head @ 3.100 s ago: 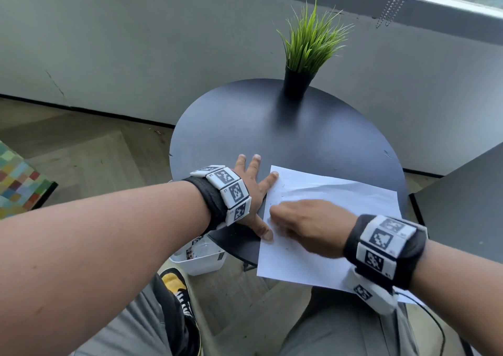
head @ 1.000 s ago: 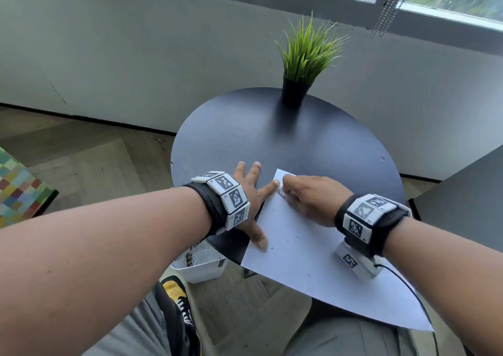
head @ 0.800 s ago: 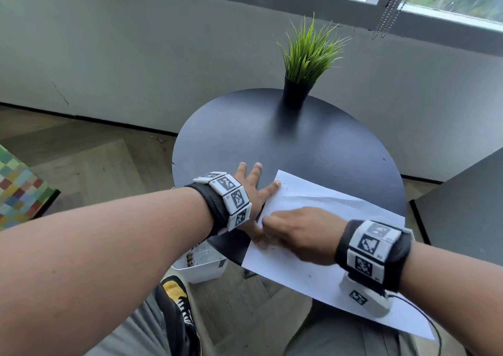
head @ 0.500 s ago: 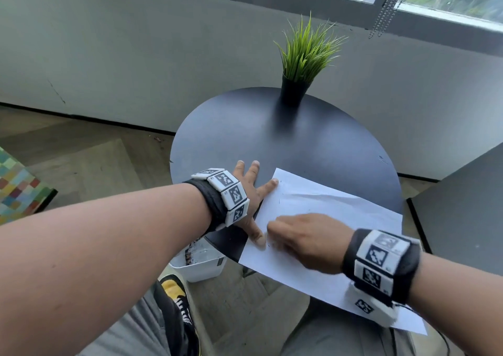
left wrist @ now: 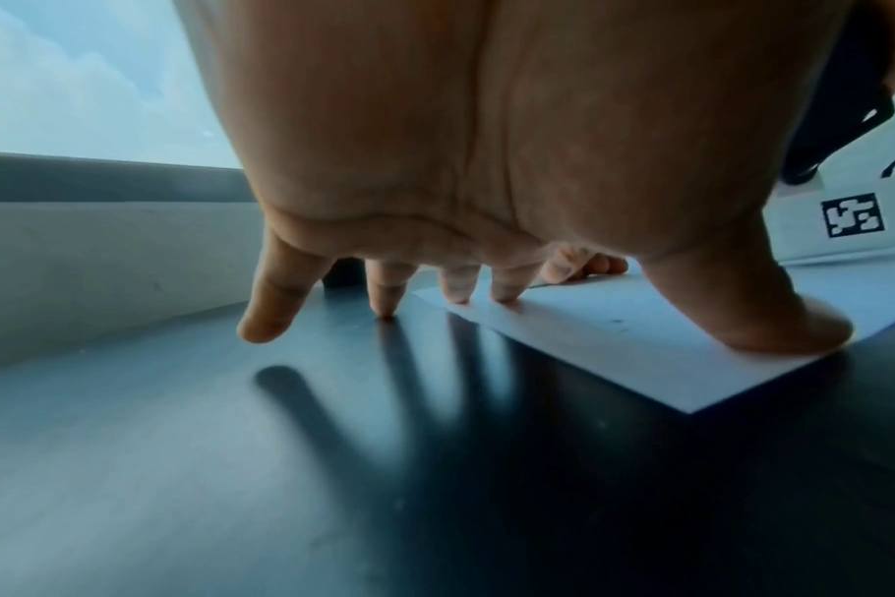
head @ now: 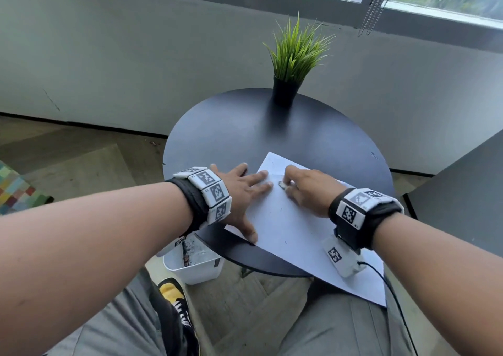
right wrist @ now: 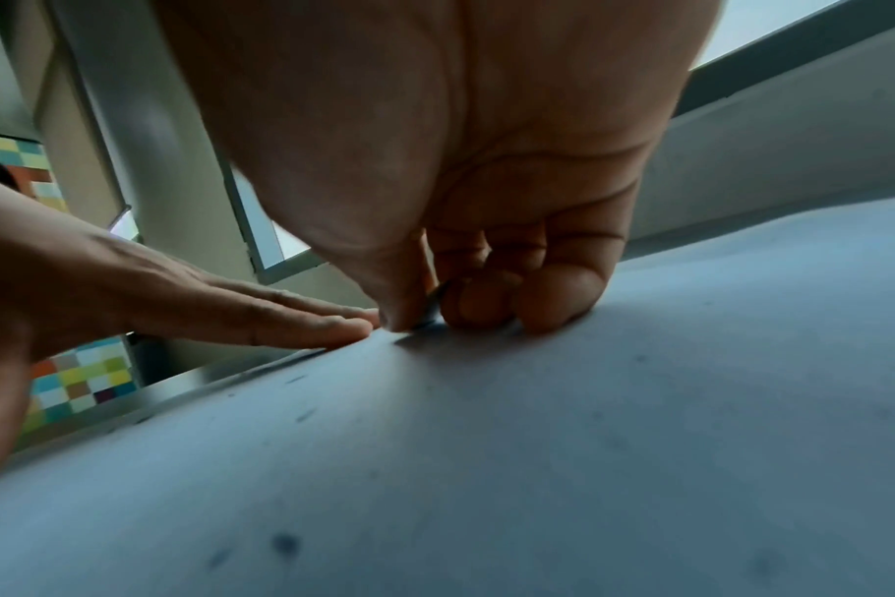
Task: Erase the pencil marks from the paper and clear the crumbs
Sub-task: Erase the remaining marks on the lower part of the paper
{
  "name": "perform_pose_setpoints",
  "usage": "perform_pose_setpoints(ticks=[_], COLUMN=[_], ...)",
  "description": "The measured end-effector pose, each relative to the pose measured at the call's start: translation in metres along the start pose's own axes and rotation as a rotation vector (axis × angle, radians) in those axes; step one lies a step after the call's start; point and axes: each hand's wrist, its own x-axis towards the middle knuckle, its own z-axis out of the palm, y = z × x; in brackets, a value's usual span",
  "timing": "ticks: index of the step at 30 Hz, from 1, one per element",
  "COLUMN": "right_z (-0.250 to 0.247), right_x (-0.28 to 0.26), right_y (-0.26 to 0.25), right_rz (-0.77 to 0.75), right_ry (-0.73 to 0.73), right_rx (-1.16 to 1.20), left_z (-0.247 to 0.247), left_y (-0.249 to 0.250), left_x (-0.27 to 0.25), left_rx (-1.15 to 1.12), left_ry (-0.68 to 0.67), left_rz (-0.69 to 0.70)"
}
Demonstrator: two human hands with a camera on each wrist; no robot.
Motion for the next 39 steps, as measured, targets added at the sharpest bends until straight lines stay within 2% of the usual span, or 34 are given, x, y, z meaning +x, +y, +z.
perform_pose_setpoints(ticks=[3,5,7,8,11,12,13,16,17,19,21,22,26,28,31,33,36,38,39], right_z=[0.009,0.02,0.023,0.021,0.008,0.009,0.013,0.029,0.03,0.018,0.009,0.01,0.031,0.025,0.008,0.013,0.028,0.023,0.018], right_x=[-0.017,-0.036,-0.047,-0.042,-0.02,-0.017,-0.019,-0.041,-0.045,-0.038,-0.034,-0.037,-0.071,-0.065,-0.041,-0.043,-0.064,-0.061,-0.053], right_y=[-0.013,-0.028,-0.033,-0.029,-0.005,-0.003,-0.008,-0.039,-0.041,-0.029,-0.008,-0.005,-0.034,-0.024,0.006,-0.001,-0.031,-0.021,-0.007], right_rz=[-0.158,-0.324,-0.414,-0.397,-0.194,-0.173,-0.199,-0.402,-0.414,-0.313,-0.19,-0.184,-0.385,-0.321,-0.049,-0.06,-0.243,-0.191,-0.096], right_ry=[0.014,-0.098,-0.186,-0.165,0.023,0.055,0.027,-0.165,-0.175,-0.133,-0.025,0.002,-0.165,-0.163,-0.026,-0.007,-0.144,-0.155,-0.116], right_rx=[-0.044,-0.078,-0.137,-0.153,-0.117,-0.117,-0.129,-0.132,-0.133,-0.163,-0.182,-0.174,-0.158,-0.18,-0.134,-0.123,-0.102,-0.105,-0.098], left_z=[0.004,0.006,0.007,0.006,0.004,0.004,0.003,-0.001,-0.003,-0.008,-0.01,-0.009,-0.006,-0.007,-0.008,-0.008,-0.009,-0.01,-0.01], left_y=[-0.007,-0.008,-0.007,-0.008,-0.008,-0.008,-0.007,-0.003,-0.002,0.0,0.001,0.0,-0.001,0.0,0.001,0.001,0.001,0.002,0.002], left_x=[0.003,0.004,0.005,0.006,0.008,0.008,0.008,0.003,0.002,-0.001,0.0,0.001,0.005,0.006,0.005,0.005,0.005,0.005,0.005], left_rx=[-0.026,-0.02,-0.01,-0.01,-0.023,-0.023,-0.026,-0.033,-0.03,-0.039,-0.055,-0.064,-0.065,-0.065,-0.069,-0.063,-0.052,-0.05,-0.049], left_ry=[-0.009,-0.022,-0.033,-0.04,-0.056,-0.062,-0.07,-0.092,-0.096,-0.105,-0.111,-0.115,-0.134,-0.136,-0.131,-0.13,-0.135,-0.142,-0.142], left_rz=[-0.009,-0.003,-0.006,-0.008,-0.013,-0.017,-0.021,-0.024,-0.023,-0.026,-0.03,-0.03,-0.026,-0.02,-0.023,-0.024,-0.02,-0.021,-0.022])
